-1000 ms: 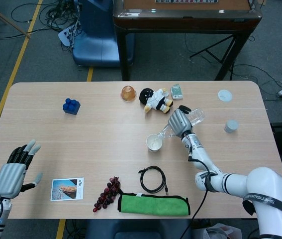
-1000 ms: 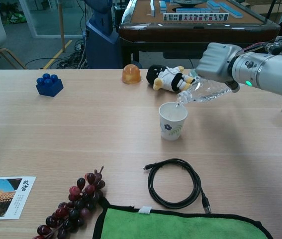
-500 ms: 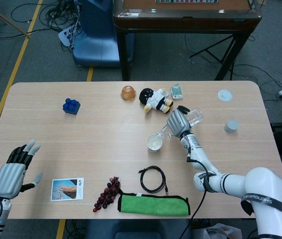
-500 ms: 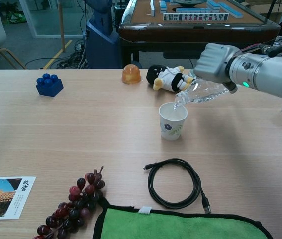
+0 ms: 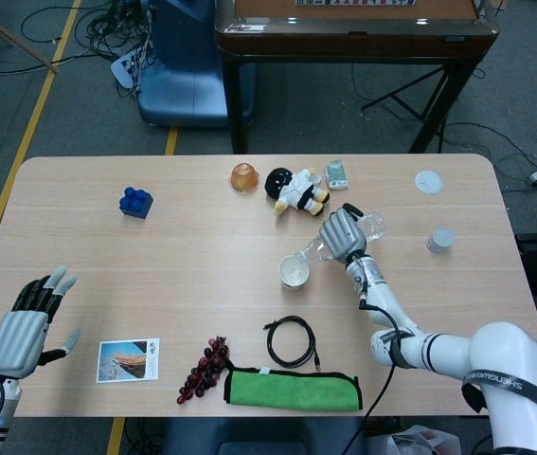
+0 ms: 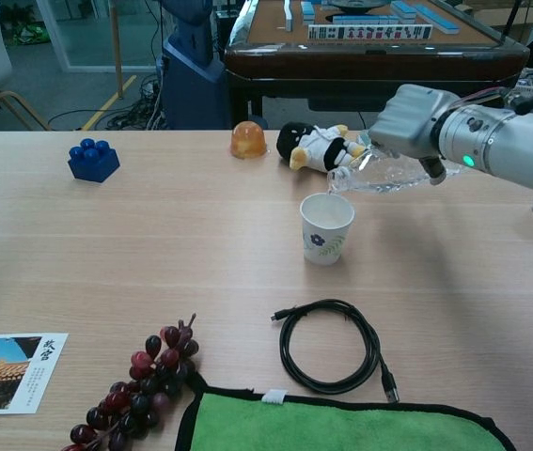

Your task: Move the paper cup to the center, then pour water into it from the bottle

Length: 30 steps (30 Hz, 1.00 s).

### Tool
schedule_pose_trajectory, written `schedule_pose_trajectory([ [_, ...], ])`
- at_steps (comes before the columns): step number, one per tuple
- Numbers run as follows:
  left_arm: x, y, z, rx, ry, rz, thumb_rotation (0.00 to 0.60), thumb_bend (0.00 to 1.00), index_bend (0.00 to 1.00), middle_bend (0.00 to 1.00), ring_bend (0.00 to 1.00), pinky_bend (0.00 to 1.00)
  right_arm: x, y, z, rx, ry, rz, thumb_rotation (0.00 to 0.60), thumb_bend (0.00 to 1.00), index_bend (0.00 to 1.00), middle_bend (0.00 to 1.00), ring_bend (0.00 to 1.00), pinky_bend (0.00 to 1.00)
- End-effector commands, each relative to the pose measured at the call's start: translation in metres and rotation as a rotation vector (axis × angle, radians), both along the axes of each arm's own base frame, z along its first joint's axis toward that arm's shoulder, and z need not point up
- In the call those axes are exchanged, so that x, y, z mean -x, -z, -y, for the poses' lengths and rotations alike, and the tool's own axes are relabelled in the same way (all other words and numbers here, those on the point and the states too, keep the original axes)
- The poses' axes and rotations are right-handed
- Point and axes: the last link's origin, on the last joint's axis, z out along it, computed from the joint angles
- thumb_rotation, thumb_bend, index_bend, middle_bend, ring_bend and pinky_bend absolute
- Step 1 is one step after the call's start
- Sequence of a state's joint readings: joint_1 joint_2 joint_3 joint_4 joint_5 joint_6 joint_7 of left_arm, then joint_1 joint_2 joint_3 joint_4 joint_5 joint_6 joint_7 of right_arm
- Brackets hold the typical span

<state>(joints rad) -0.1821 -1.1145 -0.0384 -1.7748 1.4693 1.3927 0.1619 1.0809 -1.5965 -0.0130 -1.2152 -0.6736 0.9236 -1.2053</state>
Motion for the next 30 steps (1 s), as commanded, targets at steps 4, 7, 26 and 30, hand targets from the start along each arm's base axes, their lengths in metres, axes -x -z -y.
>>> schedule_pose_trajectory([
  [4,0.000,0.000,0.000,-0.003,-0.001,0.004,0.600,0.32,0.06,0.00,0.00,0.06,0.009,0.000,-0.003,-0.019,0.061,0.154,0.600,0.18,0.62,0.61,0.48,0.50],
  [7,0.000,-0.001,-0.001,-0.007,-0.002,0.005,0.600,0.32,0.06,0.00,0.00,0.06,0.015,-0.001,-0.004,-0.022,0.088,0.213,0.600,0.18,0.62,0.61,0.48,0.50],
  [26,0.004,0.002,-0.002,0.001,-0.026,-0.018,0.600,0.32,0.06,0.00,0.00,0.06,0.047,-0.016,-0.024,-0.025,0.131,0.722,0.600,0.19,0.62,0.61,0.48,0.50],
  [30,0.005,0.003,-0.002,0.004,-0.027,-0.029,0.600,0.32,0.06,0.00,0.00,0.06,0.054,-0.017,-0.028,-0.025,0.143,0.829,0.600,0.20,0.62,0.61,0.48,0.50],
])
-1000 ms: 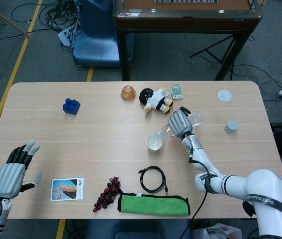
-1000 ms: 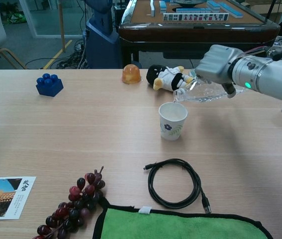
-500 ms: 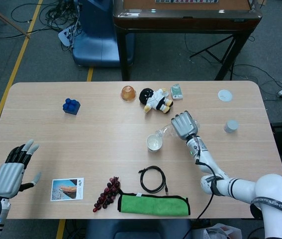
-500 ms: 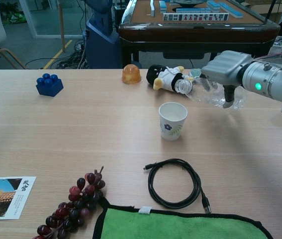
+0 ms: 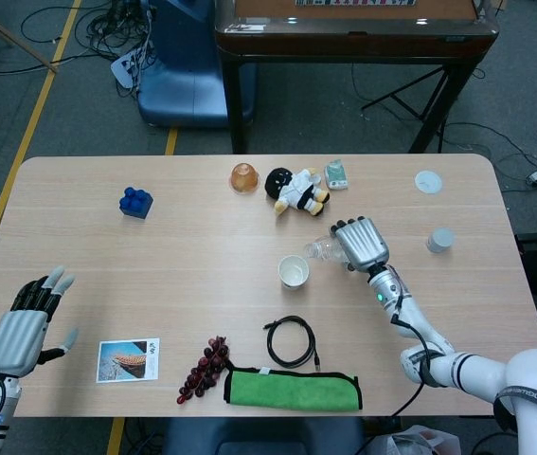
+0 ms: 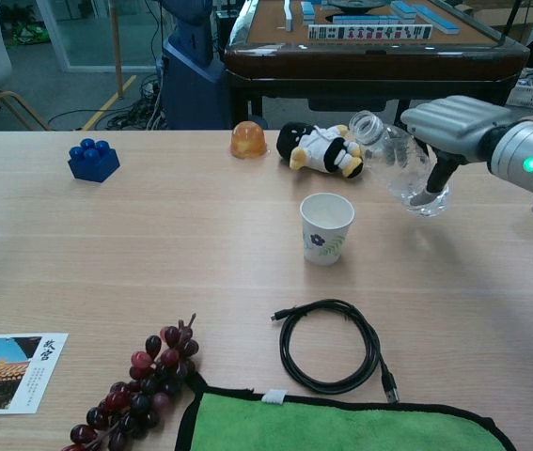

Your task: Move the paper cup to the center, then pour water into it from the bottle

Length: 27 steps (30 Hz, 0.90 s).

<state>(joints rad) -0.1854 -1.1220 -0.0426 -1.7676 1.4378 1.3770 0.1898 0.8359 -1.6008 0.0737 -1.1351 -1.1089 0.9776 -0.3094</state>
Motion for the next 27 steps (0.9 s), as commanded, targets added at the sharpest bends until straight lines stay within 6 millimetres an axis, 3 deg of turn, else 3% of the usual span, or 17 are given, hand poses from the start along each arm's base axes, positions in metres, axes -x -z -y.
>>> schedule_pose_trajectory([
  [1,0.001,0.001,0.000,0.003,-0.002,-0.007,0.600,0.32,0.06,0.00,0.00,0.06,0.013,-0.002,-0.007,0.015,0.020,0.133,0.600,0.19,0.62,0.61,0.48,0.50],
  [10,0.003,0.002,-0.002,0.006,-0.011,-0.015,0.600,0.32,0.06,0.00,0.00,0.06,0.033,0.005,-0.015,-0.033,0.105,0.319,0.600,0.20,0.62,0.59,0.48,0.50],
  [27,0.005,0.002,-0.004,-0.021,0.013,-0.014,0.600,0.32,0.06,0.00,0.00,0.06,0.053,0.020,-0.024,-0.073,0.160,0.555,0.600,0.18,0.62,0.57,0.46,0.50],
])
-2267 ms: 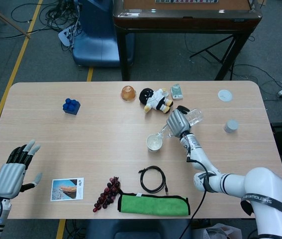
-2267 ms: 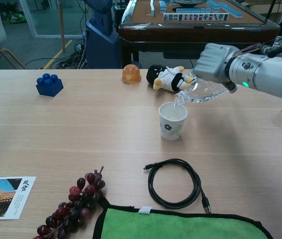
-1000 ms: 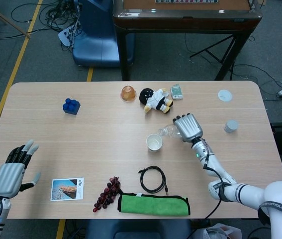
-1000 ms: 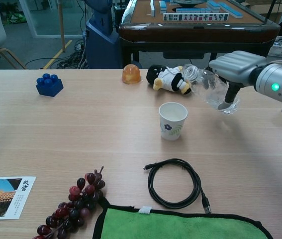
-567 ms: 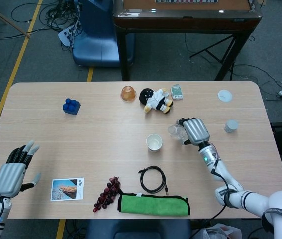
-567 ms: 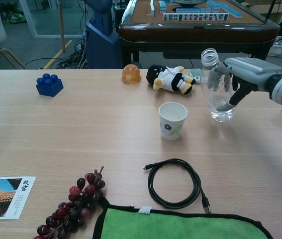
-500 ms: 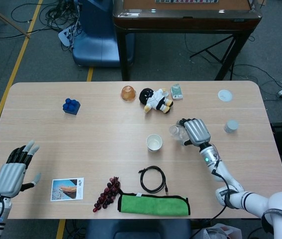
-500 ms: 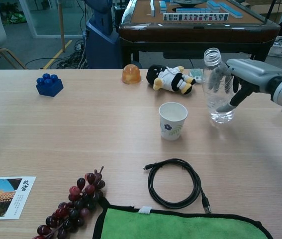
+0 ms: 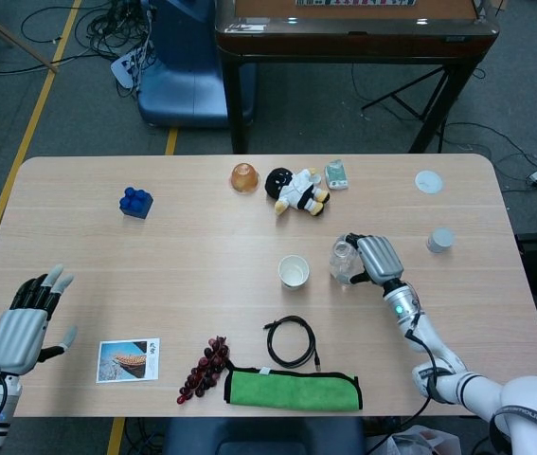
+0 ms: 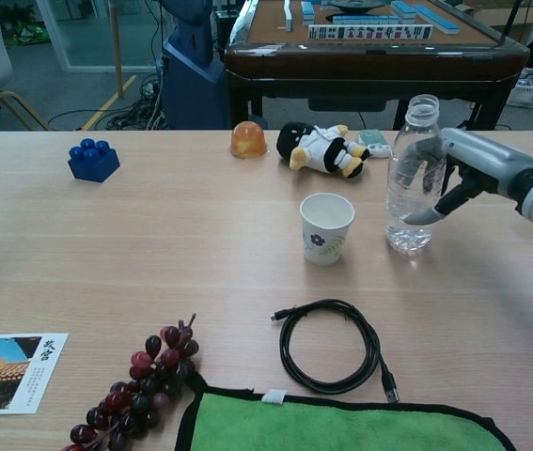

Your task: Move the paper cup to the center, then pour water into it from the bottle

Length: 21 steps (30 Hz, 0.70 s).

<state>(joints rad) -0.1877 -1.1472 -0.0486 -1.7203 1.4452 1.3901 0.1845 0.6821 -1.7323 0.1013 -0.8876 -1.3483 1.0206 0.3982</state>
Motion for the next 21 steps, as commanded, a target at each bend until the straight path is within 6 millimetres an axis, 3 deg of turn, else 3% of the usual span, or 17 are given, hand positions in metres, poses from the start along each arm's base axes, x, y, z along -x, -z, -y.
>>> schedule_pose_trajectory([
  [1,0.000,0.000,0.000,0.000,0.000,0.002,0.600,0.32,0.07,0.00,0.00,0.06,0.004,0.004,-0.003,-0.001,0.008,0.045,0.600,0.18,0.62,0.57,0.46,0.50],
  [11,0.001,0.000,0.000,0.006,-0.007,0.003,0.600,0.32,0.07,0.00,0.00,0.06,0.013,0.011,-0.005,-0.054,0.083,0.184,0.600,0.14,0.61,0.51,0.41,0.50],
  [21,0.000,-0.001,0.000,0.005,-0.006,0.008,0.600,0.32,0.07,0.00,0.00,0.06,0.018,0.009,-0.005,-0.095,0.112,0.193,0.600,0.02,0.47,0.37,0.28,0.37],
])
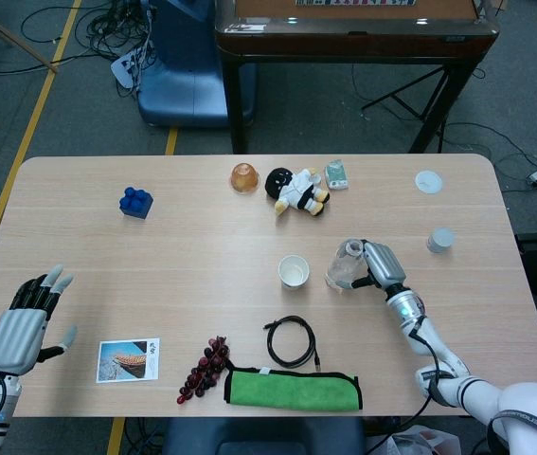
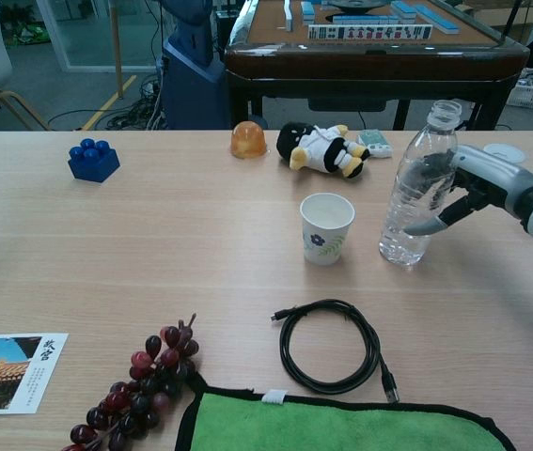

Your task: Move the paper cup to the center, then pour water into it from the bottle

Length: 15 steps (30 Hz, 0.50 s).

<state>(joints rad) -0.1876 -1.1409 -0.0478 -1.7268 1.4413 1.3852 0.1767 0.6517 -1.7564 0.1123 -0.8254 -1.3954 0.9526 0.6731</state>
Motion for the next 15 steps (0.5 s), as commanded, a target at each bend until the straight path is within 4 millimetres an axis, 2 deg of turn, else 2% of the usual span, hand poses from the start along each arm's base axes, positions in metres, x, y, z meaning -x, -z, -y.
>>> schedule_pose_trajectory([
  [1,0.000,0.000,0.000,0.000,0.000,0.001,0.600,0.32,0.07,0.00,0.00,0.06,0.000,-0.001,0.000,-0.007,-0.003,0.000,0.600,0.01,0.45,0.35,0.26,0.36],
  [8,0.000,0.000,0.000,-0.004,0.003,-0.001,0.600,0.32,0.07,0.00,0.00,0.06,-0.001,-0.011,-0.001,-0.022,-0.002,0.003,0.600,0.00,0.21,0.18,0.16,0.26],
  [15,0.000,0.001,0.000,-0.001,0.000,-0.005,0.600,0.32,0.07,0.00,0.00,0.06,-0.001,-0.030,-0.004,0.004,-0.006,-0.027,0.600,0.00,0.19,0.14,0.13,0.24],
])
